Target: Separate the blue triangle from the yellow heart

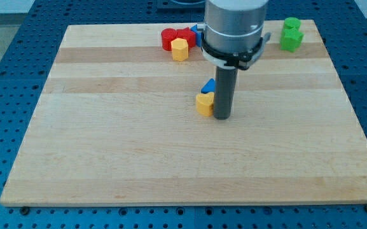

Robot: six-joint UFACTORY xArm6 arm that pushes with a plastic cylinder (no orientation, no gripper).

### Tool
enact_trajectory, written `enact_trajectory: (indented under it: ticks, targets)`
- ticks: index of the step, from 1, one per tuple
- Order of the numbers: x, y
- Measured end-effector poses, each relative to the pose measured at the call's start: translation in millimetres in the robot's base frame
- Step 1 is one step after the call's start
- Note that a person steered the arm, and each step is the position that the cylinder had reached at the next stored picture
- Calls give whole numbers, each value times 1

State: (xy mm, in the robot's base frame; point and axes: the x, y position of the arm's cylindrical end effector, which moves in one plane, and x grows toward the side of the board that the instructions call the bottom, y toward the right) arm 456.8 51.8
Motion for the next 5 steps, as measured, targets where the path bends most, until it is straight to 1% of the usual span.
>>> enact_trajectory:
  ticks: [1,2,3,5]
  targets:
    - [-28,-2]
    - [-43,-12]
    - [-41,-14]
    - [-64,-17]
